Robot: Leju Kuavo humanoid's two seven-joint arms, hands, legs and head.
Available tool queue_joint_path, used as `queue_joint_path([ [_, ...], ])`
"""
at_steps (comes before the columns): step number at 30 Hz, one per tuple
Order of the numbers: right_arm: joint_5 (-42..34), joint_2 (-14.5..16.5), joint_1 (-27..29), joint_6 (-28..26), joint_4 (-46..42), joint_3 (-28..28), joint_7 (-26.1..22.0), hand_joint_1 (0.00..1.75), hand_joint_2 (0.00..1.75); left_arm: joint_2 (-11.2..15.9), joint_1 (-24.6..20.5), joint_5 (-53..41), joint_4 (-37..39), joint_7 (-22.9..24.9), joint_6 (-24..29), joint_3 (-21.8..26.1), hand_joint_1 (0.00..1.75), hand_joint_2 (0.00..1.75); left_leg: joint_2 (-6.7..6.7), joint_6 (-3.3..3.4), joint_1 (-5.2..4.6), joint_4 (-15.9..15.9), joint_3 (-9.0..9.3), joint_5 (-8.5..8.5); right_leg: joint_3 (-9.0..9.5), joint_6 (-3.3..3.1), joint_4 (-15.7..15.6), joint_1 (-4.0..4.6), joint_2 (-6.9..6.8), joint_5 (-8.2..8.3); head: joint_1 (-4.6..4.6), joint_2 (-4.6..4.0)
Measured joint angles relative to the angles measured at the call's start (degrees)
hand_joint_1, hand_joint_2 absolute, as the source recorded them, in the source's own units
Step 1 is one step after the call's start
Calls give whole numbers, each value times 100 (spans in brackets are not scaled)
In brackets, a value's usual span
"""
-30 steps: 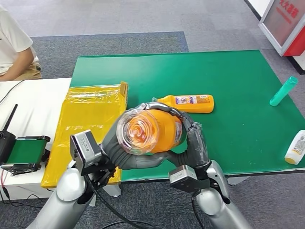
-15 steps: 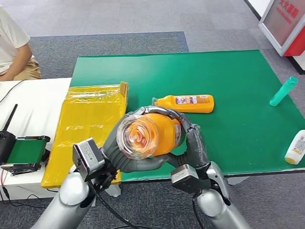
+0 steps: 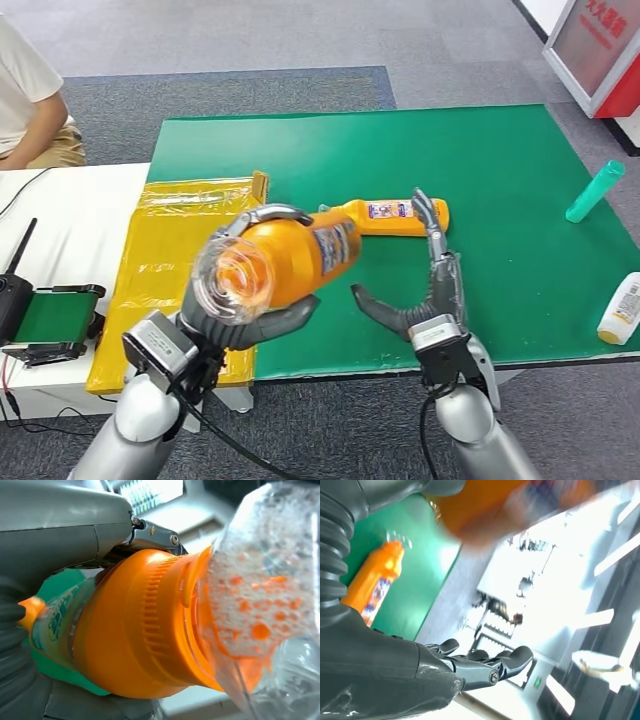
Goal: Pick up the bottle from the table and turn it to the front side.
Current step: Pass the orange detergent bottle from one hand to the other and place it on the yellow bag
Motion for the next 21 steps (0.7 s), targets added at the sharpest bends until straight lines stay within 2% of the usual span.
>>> queue_joint_path([
  [6,-167,0,166,-62,-347,-366,-85,0,175,73,51,-933,-145,-190,722,429,175,175,0,0,0,0,-1,0,-1,0,0,0,0,0,1,0],
  [13,-202,0,275,-92,-612,-567,-132,0,175,159,68,-1516,-161,-237,1089,704,175,175,0,0,0,0,-1,-1,-1,0,0,0,0,-1,1,0],
  [15,-205,1,293,-92,-675,-587,-145,0,175,183,68,-2180,-161,-175,1378,742,175,175,0,0,0,0,-1,0,-2,0,0,0,0,0,0,0],
  [18,-141,24,312,-36,-876,-637,-130,0,175,251,33,-3621,-143,157,1775,803,175,175,0,0,0,0,-1,0,-3,0,0,0,0,0,0,0],
  [21,-48,60,320,16,-1144,-696,-51,0,175,336,-9,-4478,-71,437,1856,875,175,44,0,-1,0,0,-1,0,-6,0,0,0,1,0,-1,0],
])
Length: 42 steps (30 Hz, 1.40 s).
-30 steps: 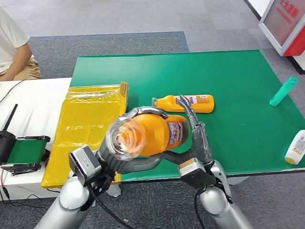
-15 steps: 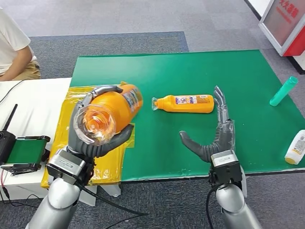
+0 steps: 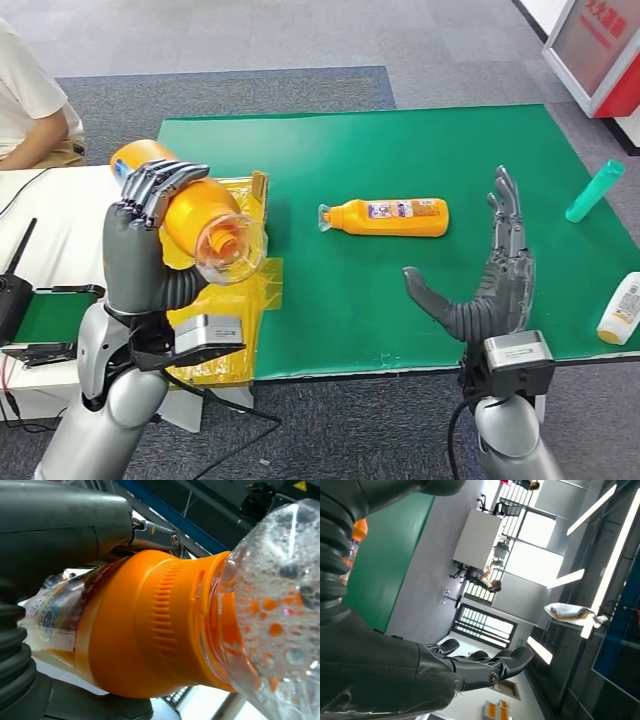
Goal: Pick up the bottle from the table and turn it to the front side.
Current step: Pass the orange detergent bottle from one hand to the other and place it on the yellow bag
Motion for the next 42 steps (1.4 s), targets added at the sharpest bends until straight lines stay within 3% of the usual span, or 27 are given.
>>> queue_joint_path([
  [1,17,8,2,7,-73,-20,16,0,175,26,-18,-159,38,73,-14,15,175,0,0,0,0,0,0,0,0,0,0,0,0,0,1,0],
  [8,56,61,8,129,-541,-219,62,0,175,225,-301,-1511,903,732,-649,15,175,0,0,1,-2,0,-1,1,-2,1,0,-1,0,3,1,0],
  [17,44,127,-14,381,-787,-291,101,0,175,300,-832,-1744,2773,828,-1427,-131,175,0,1,-1,-2,0,-2,4,-5,-3,0,-1,1,7,2,0],
  [23,40,153,-21,403,-857,-291,89,0,175,276,-994,-1750,3560,831,-1516,-234,175,0,1,-1,-2,0,-3,3,-6,-3,1,-1,1,7,2,0],
  [34,-91,156,-19,407,-995,-299,-55,0,175,267,-1125,-1596,4325,682,-1643,-313,175,0,1,-1,-2,0,-4,3,-7,-3,1,-1,2,6,1,0],
  [42,-175,156,51,342,-1317,-508,-225,0,175,182,-1142,-1478,5328,809,-1465,-287,175,0,1,-1,-2,0,-5,2,-7,-3,1,-1,1,6,1,0],
])
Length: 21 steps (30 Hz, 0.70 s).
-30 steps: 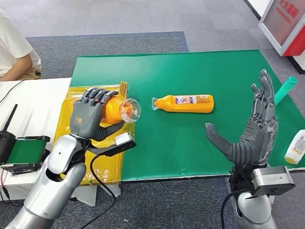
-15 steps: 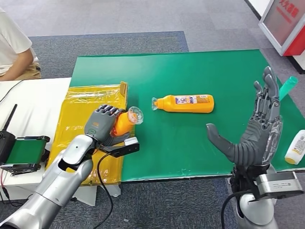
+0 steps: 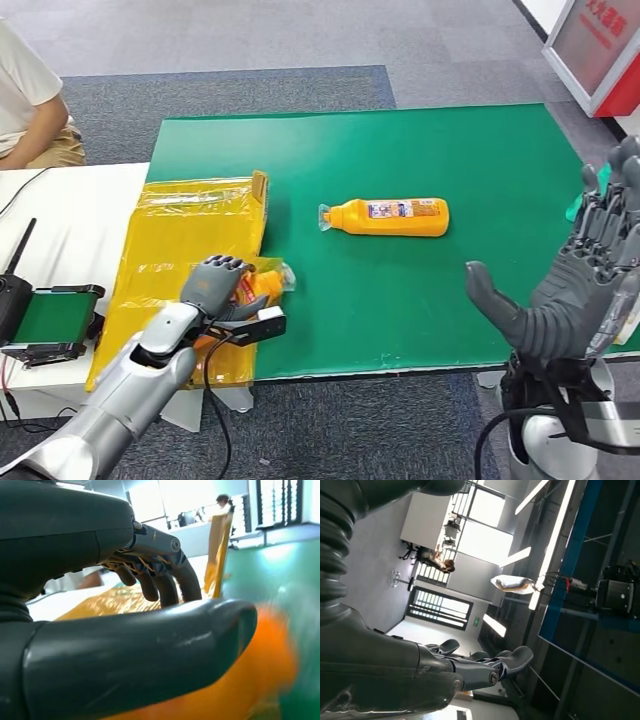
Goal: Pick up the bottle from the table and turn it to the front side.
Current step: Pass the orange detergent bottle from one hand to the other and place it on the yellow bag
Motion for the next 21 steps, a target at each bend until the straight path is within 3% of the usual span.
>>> queue_joint_path([
  [2,2,0,25,-8,-69,-45,-19,0,175,-11,0,8,161,26,39,13,175,0,0,0,0,0,0,0,0,0,0,0,0,0,1,0],
  [6,46,0,50,-40,-174,-81,-64,0,175,-49,2,11,394,70,103,41,0,0,0,0,0,0,-1,0,0,0,0,0,0,0,0,0],
  [21,151,-2,158,-111,-231,-104,-134,0,175,-233,134,141,447,-264,351,251,0,0,0,1,0,0,0,0,2,1,0,0,-1,0,1,0],
])
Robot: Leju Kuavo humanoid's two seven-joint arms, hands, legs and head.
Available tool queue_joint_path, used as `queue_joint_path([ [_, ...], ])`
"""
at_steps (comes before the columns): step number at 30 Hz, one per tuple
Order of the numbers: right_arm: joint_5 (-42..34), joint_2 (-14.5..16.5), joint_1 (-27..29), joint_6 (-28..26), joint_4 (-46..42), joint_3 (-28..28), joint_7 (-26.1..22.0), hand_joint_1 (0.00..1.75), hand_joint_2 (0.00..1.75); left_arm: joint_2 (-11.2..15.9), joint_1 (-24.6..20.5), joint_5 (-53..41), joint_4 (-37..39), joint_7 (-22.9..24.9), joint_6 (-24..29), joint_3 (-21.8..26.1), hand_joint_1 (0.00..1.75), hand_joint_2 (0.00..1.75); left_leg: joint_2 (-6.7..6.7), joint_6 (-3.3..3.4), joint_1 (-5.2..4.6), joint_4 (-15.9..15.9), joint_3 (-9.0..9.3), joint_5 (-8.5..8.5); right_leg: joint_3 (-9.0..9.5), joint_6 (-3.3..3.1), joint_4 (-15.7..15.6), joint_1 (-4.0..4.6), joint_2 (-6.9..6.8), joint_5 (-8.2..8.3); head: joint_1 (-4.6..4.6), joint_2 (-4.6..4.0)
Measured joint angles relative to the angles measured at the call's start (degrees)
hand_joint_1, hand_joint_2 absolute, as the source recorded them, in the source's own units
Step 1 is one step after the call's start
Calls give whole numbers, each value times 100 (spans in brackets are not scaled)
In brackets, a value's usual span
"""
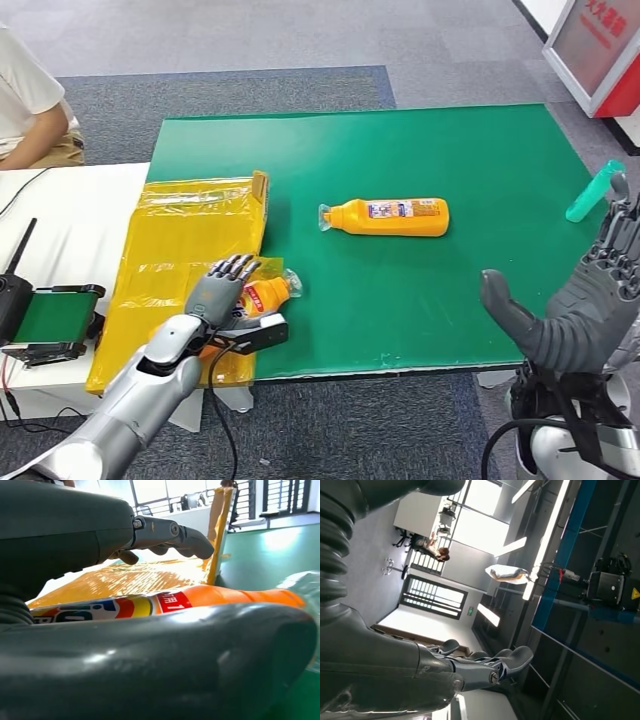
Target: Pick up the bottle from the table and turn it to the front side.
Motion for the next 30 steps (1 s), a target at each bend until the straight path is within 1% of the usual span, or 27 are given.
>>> queue_joint_path([
  [2,1,0,14,1,1,-3,-2,0,175,-2,77,58,-132,-99,66,5,0,0,0,0,0,0,0,0,0,0,0,0,0,0,0,0],
  [4,4,0,42,1,6,-10,-21,0,175,-3,198,310,-367,-262,117,37,0,0,0,0,0,0,-1,0,-1,0,0,0,0,-1,0,0],
  [8,33,0,145,-3,16,-55,-103,0,175,-25,544,1345,-1150,-645,-30,247,0,0,0,0,0,0,-4,-2,-3,2,0,0,0,-3,1,0],
  [10,41,0,192,-7,17,-83,-137,0,175,-30,697,1658,-1566,-696,-161,338,0,0,0,1,0,0,-5,-3,-3,3,0,0,0,-6,1,0],
  [16,49,-2,299,-36,18,-146,-184,0,175,-3,1016,2173,-2570,-782,-379,496,0,0,0,1,0,0,-6,-3,-4,2,0,0,0,-6,-1,0],
  [20,46,-3,361,-42,18,-215,-209,0,175,39,1161,2381,-3116,-826,-455,546,0,0,0,1,0,0,-6,-3,-3,2,0,0,0,-5,0,0],
  [22,48,-4,390,-46,18,-240,-231,0,175,59,1240,2661,-3370,-912,-526,579,0,0,0,1,0,0,-7,-3,-3,3,0,0,0,-6,0,0],
  [24,47,-7,418,-48,18,-253,-252,0,175,65,1352,3207,-3630,-1052,-663,645,0,0,0,0,0,0,-7,-4,-3,2,0,0,0,-6,1,0],
  [26,43,-45,493,26,26,-258,-200,0,175,47,1591,4330,-4004,-1267,-915,790,0,0,0,-2,0,0,-7,-8,-4,1,0,0,1,-7,0,0],
  [28,23,-144,576,247,74,-260,-17,0,175,21,1867,5701,-4367,-1456,-1198,994,0,0,1,-2,0,0,-7,-13,-5,2,0,0,2,-11,1,0],
  [29,-16,-203,600,402,121,-258,89,0,175,17,1984,6224,-4496,-1509,-1317,1096,0,0,0,-1,0,0,-8,-13,-5,4,0,0,1,-13,0,0],
  [30,-34,-236,608,485,148,-258,146,0,175,16,2038,6485,-4557,-1531,-1377,1149,0,0,0,0,0,0,-8,-14,-5,5,0,0,1,-14,0,0],
])
